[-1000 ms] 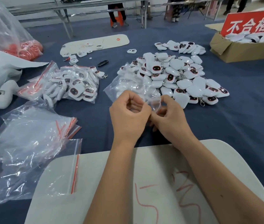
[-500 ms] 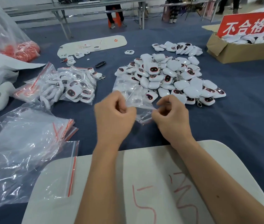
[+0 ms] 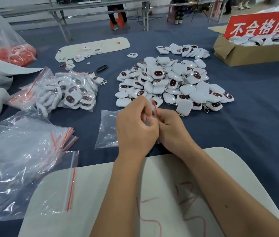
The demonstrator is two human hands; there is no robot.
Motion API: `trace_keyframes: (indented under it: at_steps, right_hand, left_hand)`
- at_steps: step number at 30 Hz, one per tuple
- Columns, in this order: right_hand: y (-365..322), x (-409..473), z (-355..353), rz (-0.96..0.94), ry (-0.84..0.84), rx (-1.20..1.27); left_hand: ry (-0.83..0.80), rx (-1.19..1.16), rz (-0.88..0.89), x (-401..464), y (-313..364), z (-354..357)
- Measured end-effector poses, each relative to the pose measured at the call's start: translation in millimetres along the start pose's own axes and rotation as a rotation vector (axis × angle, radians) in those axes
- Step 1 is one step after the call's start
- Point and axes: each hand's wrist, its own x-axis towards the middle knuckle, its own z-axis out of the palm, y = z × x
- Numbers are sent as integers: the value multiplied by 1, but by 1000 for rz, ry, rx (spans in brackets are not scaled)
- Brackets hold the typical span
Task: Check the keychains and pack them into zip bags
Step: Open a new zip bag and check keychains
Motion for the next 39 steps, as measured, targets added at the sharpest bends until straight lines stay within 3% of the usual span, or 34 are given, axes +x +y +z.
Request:
trace_keyframes:
  at_steps: [5, 6, 8, 11, 15, 17, 20, 22, 25, 29, 35, 39]
  right_hand:
    - [0, 0, -10, -184, 531, -597]
    - [0, 1, -16, -165, 551, -744]
    - [4, 4, -27, -6, 436, -980]
    - [5, 1, -25, 96, 289, -1109]
    - [8, 1, -20, -91, 340, -870]
    - [8, 4, -20, -104, 426, -471]
    - [2, 7, -12, 51, 418, 252]
    - [2, 10, -8, 141, 391, 485]
    - [6, 13, -9, 188, 346, 528]
    - [8, 9, -9, 110, 249, 283]
    - [8, 7, -6, 42, 121, 187]
    - [11, 9, -8, 82, 149, 167]
  left_hand:
    - [34, 206, -63, 3, -12, -5]
    - [10, 249, -115, 3, -16, -6]
    - [-78, 259, -224, 0, -23, -6]
    - [-199, 204, -320, -4, -25, -2]
    - [-144, 58, -319, -2, -24, 3]
    - [-94, -49, -317, -1, -24, 3]
    - [-129, -137, -328, 1, -22, 4]
    - [-169, -187, -344, 1, -21, 4]
    - [-123, -326, -422, 3, -21, 3]
    - [-52, -575, -645, 7, -22, -1]
    - [-114, -456, -600, 9, -31, -3]
    - [-166, -438, -621, 7, -32, -1]
